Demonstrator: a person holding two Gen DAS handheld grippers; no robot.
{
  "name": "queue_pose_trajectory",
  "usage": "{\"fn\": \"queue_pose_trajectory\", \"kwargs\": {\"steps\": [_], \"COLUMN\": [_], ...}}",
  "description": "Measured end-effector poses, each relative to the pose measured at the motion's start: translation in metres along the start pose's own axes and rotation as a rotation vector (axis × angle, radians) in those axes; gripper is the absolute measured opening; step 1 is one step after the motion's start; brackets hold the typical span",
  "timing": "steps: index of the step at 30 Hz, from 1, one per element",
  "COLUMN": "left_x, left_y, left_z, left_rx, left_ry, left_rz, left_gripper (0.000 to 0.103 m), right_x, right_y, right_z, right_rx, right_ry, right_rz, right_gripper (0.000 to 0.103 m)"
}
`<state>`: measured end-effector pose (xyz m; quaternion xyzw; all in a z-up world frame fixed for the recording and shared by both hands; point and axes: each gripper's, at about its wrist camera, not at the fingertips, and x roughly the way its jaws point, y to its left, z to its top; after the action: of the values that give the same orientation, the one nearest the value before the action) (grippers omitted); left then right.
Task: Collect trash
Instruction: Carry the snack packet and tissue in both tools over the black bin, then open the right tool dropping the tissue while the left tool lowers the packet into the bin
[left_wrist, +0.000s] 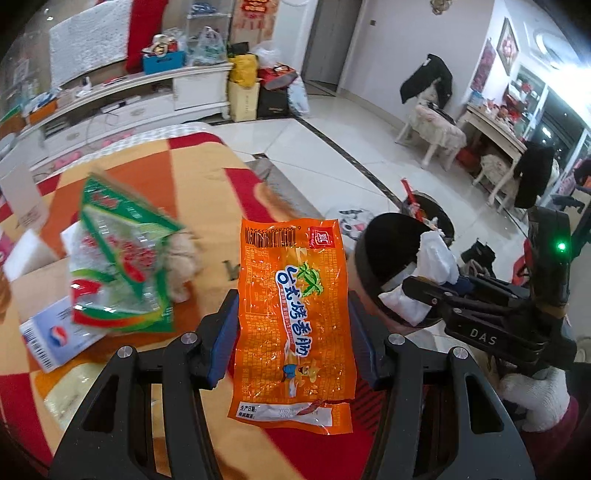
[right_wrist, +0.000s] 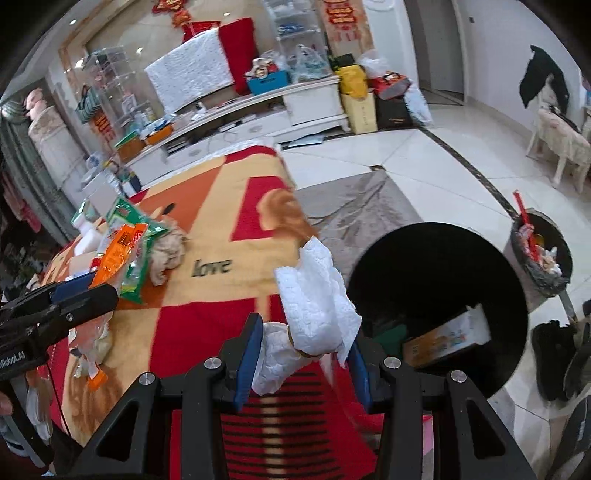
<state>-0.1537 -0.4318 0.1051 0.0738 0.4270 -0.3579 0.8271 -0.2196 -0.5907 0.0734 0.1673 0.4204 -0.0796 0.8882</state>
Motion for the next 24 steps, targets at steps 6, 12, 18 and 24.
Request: {"fn": "queue_pose_trajectory", "kwargs": {"steps": [6, 12, 18, 24], "left_x": [0.017, 0.033, 0.046, 0.061], "left_y": [-0.024, -0.044, -0.058, -0.068], "left_z": [0.011, 0.016, 0.024, 0.034], "left_rx": [0.018, 0.024, 0.019, -0.002], "left_ry": [0.017, 0.032, 0.033, 0.036], "left_rz": [-0.038, -0.065, -0.087, -0.124], "left_gripper": [0.054, 0.054, 0.054, 0.054], "right_x": [0.000, 0.005, 0.008, 0.013], "right_y": [-0.030, -0.057, -0.074, -0.087], "right_z": [-0.003, -0.004, -0.002, -0.001], "right_rx": [0.043, 0.078, 0.097, 0.110], "right_ry": [0.004, 0.014, 0.008, 0.014], "right_rz": [-0.036, -0.069, -0.090, -0.102], "right_gripper": [0.042, 0.042, 0.042, 0.042]}}
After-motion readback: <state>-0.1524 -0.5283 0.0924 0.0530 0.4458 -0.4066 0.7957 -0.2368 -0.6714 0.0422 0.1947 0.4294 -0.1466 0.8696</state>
